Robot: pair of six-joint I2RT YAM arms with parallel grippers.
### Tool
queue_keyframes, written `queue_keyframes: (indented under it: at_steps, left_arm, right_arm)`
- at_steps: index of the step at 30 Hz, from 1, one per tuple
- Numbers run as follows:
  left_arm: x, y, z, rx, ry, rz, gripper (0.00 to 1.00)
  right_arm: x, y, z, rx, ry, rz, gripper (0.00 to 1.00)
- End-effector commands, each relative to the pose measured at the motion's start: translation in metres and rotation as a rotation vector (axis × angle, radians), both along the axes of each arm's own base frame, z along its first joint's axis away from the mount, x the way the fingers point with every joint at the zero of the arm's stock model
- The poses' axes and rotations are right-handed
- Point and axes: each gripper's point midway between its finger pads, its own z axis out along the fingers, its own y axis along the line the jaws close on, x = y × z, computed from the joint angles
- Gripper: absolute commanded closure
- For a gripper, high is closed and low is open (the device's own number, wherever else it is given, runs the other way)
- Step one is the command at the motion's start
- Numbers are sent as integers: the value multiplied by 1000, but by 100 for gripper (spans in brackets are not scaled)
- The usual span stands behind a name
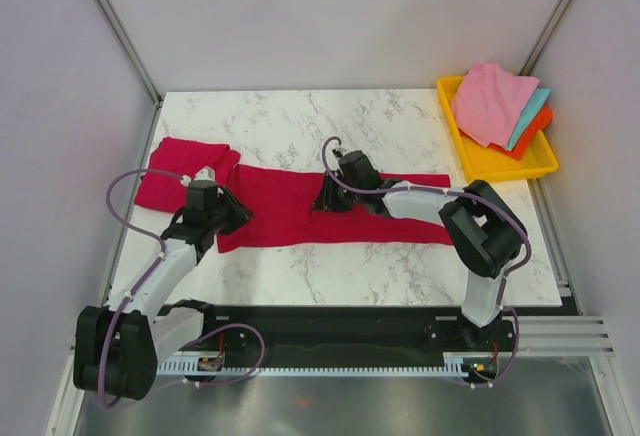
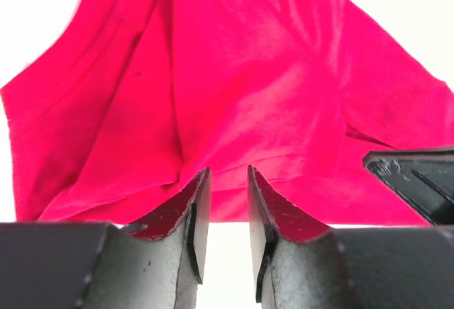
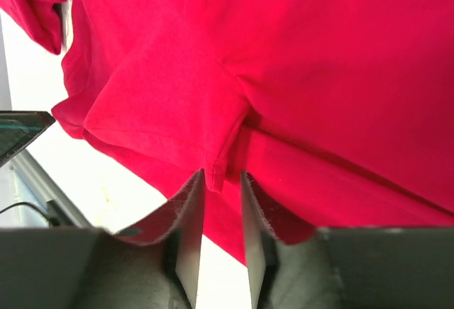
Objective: Fold and stack the t-shirts
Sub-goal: Fold the tshirt
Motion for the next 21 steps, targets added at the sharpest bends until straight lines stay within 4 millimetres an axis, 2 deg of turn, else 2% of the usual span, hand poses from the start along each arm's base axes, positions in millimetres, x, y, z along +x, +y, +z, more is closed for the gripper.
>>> queue_keyframes:
  at_steps: [1, 2, 5, 9, 14, 16, 19, 21]
  left_arm:
    - [9, -13, 9, -53, -62, -59, 67]
    - [10, -15, 5, -57, -50, -67, 68]
    - [14, -17, -1, -52, -24, -82, 71]
    - [15, -16, -10, -43, 10, -79, 74]
    - [11, 7, -33, 22, 134, 77, 80]
    - [9, 9, -41, 30, 175, 82, 80]
    - [7, 14, -52, 51, 219, 110, 79]
    - [3, 25, -59, 67, 258, 165, 79]
  right_arm:
    - [20, 3, 32, 0, -129, -16, 70]
    - [19, 5, 30, -1, -131, -8, 75]
    - [19, 14, 35, 20, -153, 17, 81]
    - [16, 27, 30, 38, -146, 55, 82]
    - [20, 29, -2, -15, -85, 46, 82]
    - [20, 26, -19, -56, -46, 39, 82]
    - [21, 22, -35, -106, -17, 25, 82]
    - [25, 19, -36, -125, -28, 6, 82]
